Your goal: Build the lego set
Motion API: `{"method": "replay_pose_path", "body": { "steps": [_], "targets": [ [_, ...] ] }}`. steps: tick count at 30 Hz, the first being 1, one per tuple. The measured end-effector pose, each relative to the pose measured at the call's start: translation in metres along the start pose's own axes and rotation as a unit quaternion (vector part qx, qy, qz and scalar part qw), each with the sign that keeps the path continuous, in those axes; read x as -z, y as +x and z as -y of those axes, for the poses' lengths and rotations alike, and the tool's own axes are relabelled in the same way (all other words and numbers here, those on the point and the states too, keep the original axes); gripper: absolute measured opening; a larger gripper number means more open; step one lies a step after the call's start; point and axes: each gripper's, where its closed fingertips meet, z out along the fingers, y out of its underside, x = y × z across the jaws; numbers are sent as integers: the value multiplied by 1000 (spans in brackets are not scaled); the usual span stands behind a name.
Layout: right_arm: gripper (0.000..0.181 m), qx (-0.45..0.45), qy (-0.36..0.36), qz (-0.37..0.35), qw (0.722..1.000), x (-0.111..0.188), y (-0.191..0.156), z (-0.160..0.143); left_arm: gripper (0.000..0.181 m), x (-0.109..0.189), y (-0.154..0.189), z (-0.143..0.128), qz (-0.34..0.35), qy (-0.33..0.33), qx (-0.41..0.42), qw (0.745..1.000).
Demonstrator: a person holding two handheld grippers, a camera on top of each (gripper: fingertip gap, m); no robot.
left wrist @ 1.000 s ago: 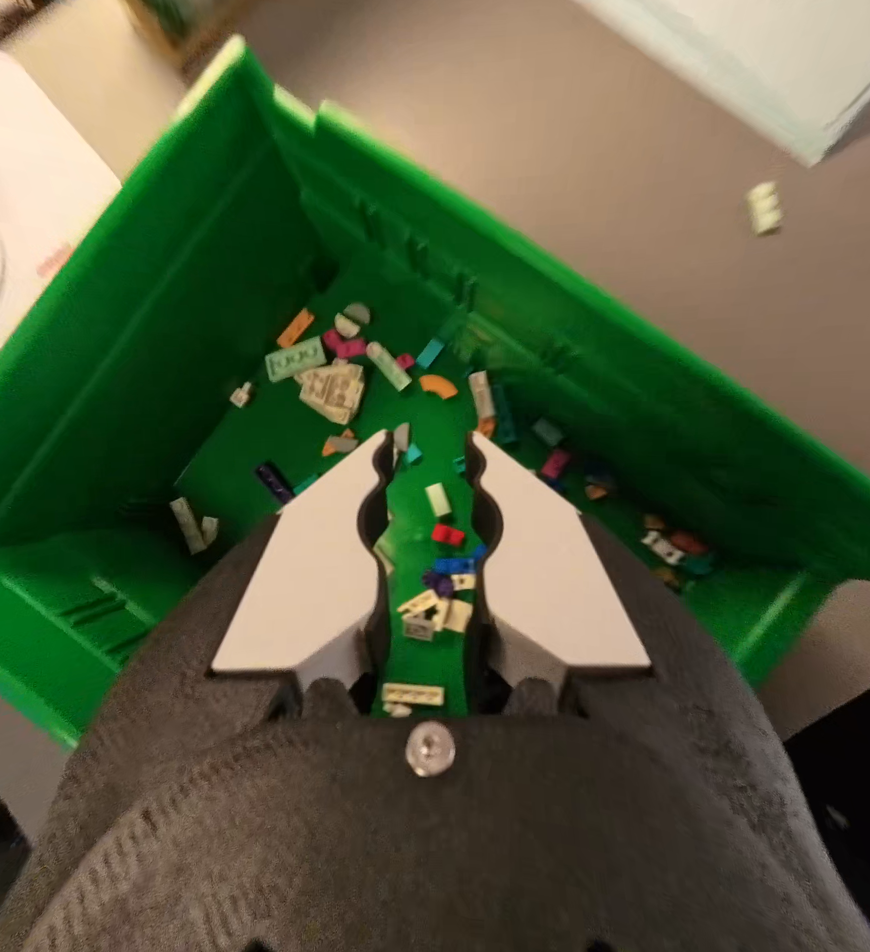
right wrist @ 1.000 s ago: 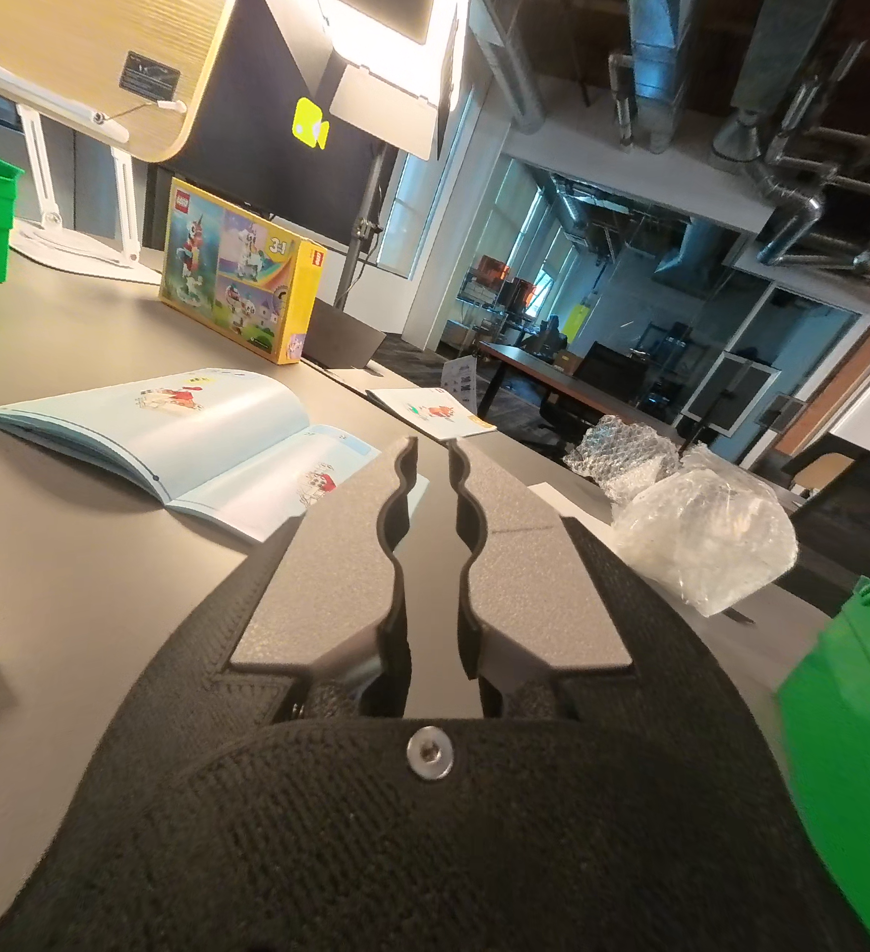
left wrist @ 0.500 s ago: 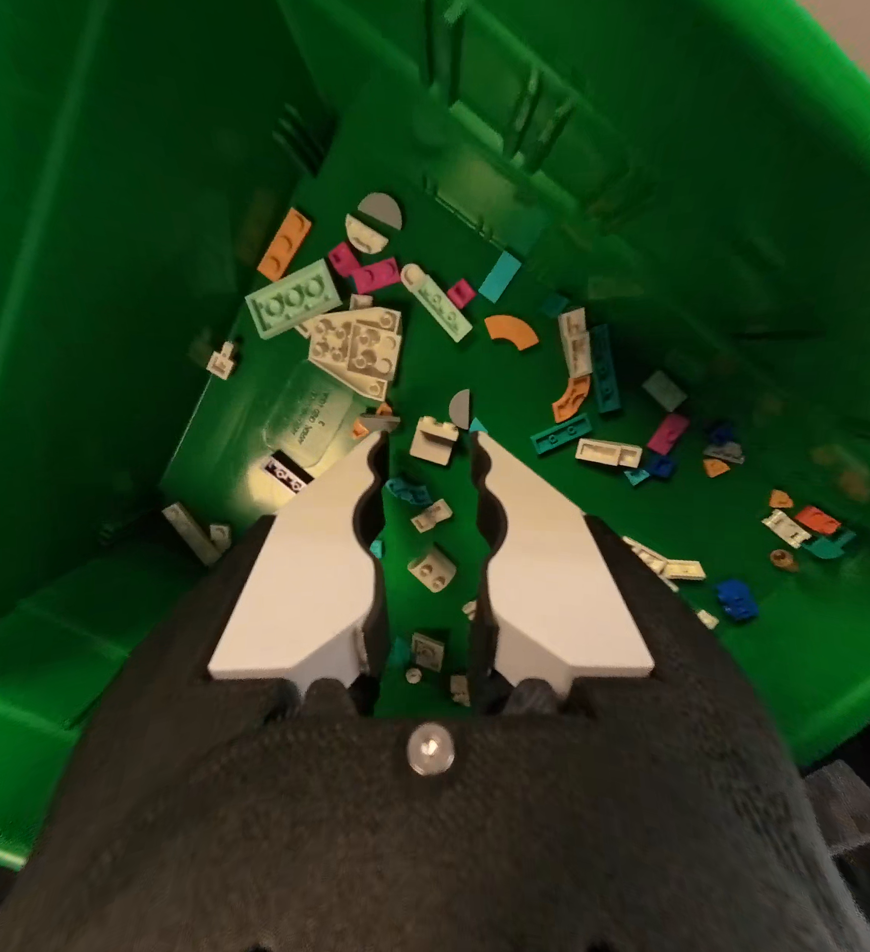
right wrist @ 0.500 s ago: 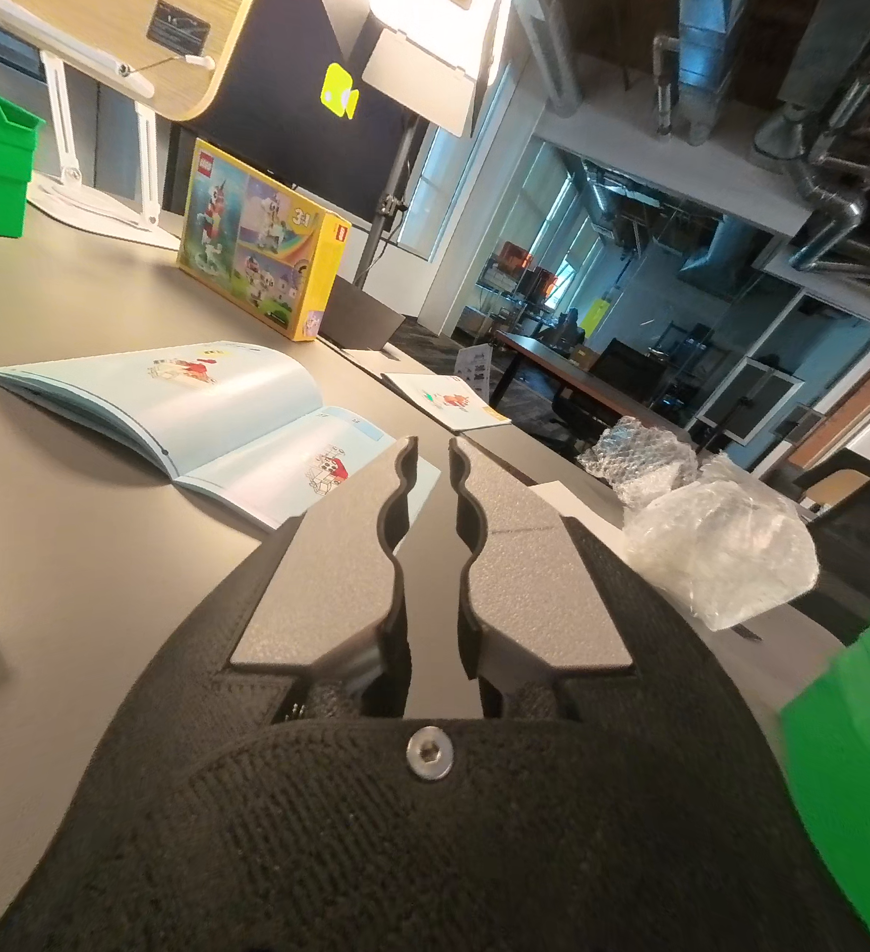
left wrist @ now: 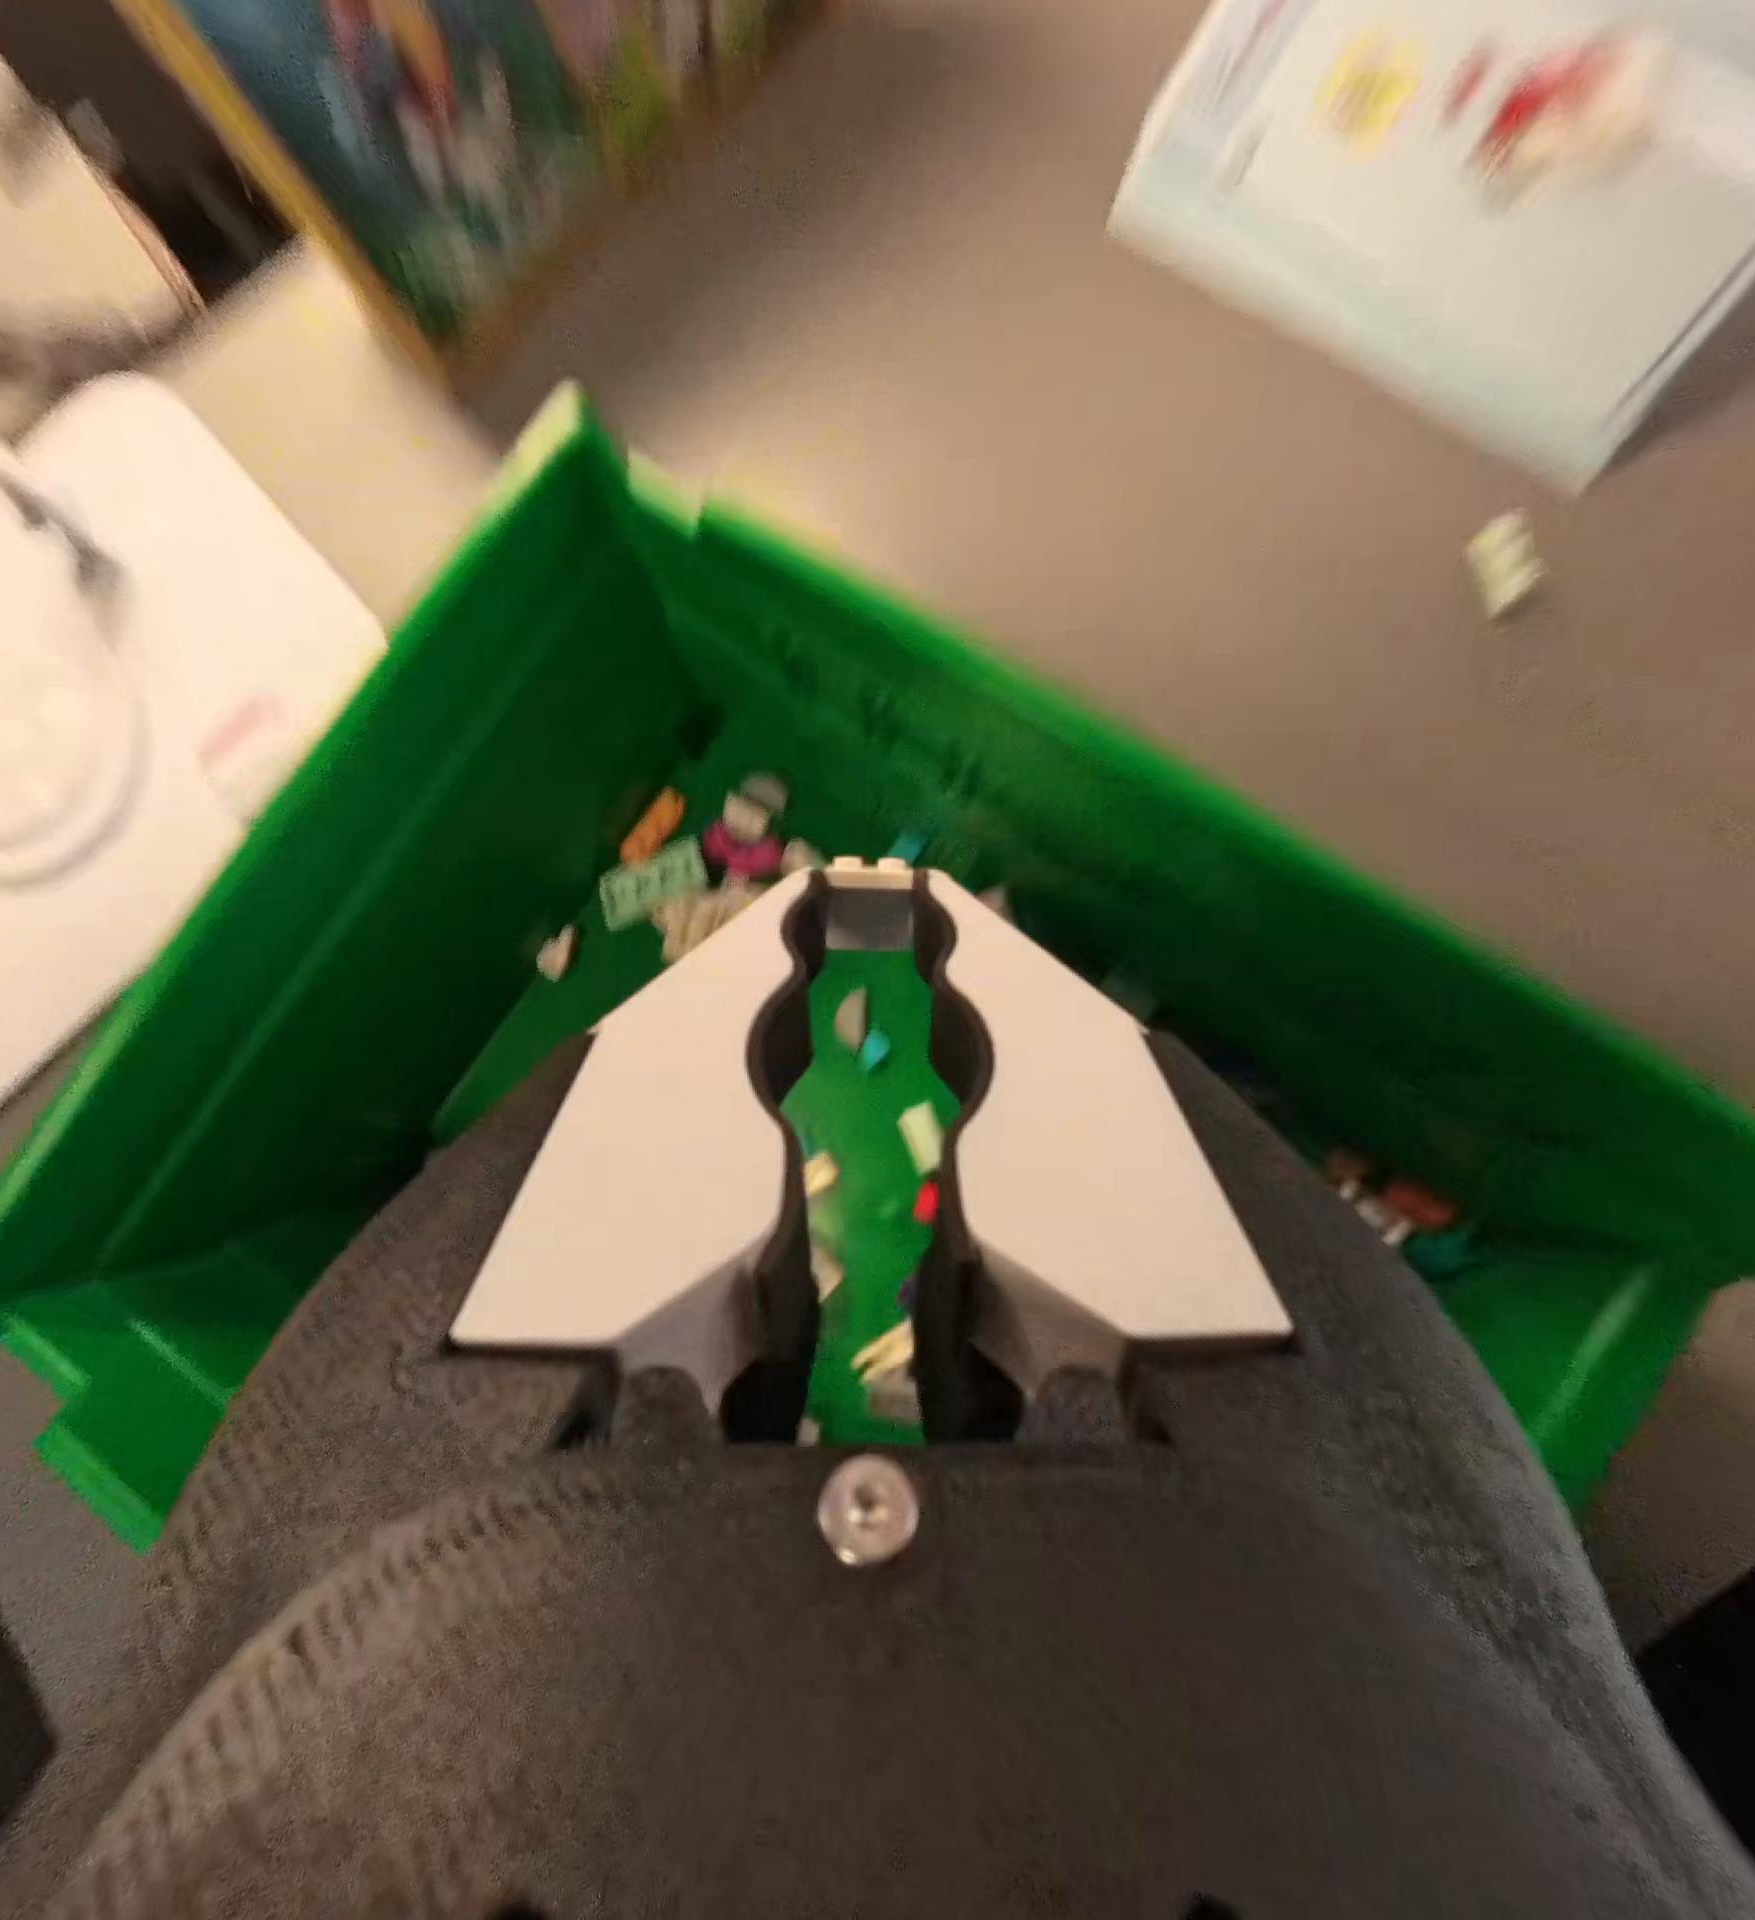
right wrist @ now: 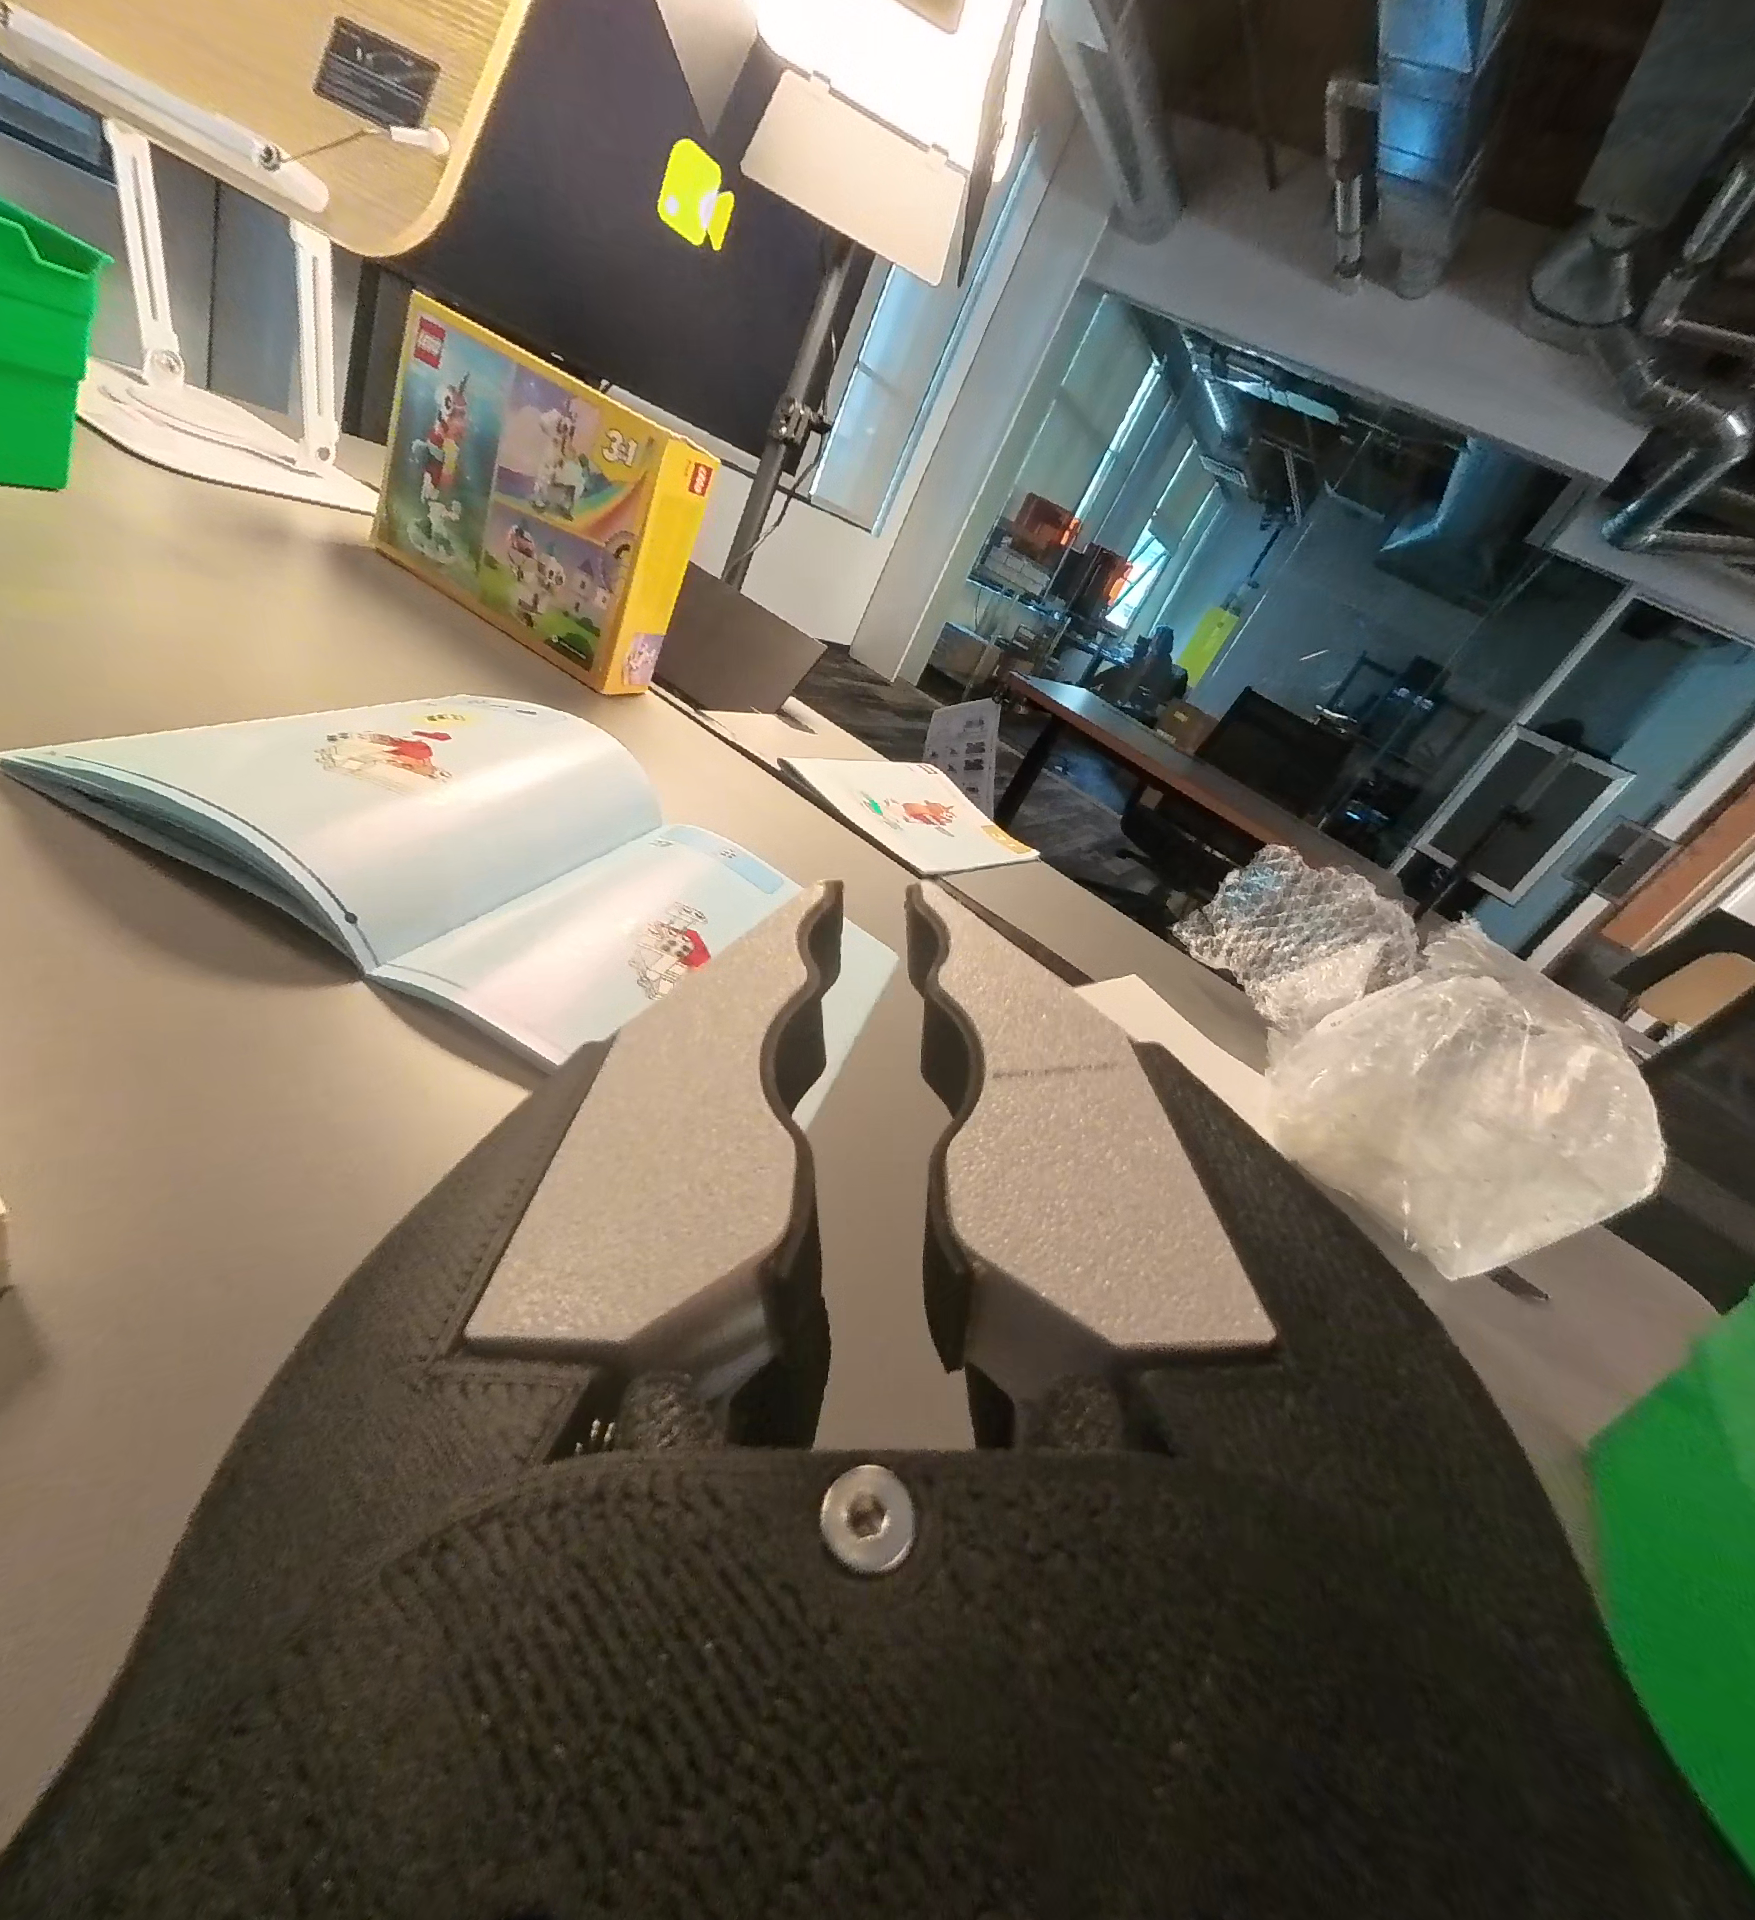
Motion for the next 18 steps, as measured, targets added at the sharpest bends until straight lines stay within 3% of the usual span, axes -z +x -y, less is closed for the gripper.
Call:
{"method": "replay_pose_path", "body": {
  "steps": [1,6,9,11,13,15,18],
  "targets": [
    [10,1,1,2,1000,1,-1,1,15,14,13,20,1,54,-6,999],
    [10,6,7,11,1000,8,-6,9,15,79,117,89,-49,270,-86,958],
    [10,-14,24,30,999,13,-15,22,15,86,172,106,-48,352,-140,924],
    [10,-64,45,77,994,10,-33,49,15,77,200,114,-35,388,-161,907],
    [10,-134,66,207,967,8,-79,95,15,57,217,119,9,393,-190,899],
    [12,-195,55,346,916,12,-128,131,15,37,233,124,49,387,-228,892],
    [25,-240,-10,446,862,11,-170,145,15,16,250,130,100,371,-280,880]
  ]
}}
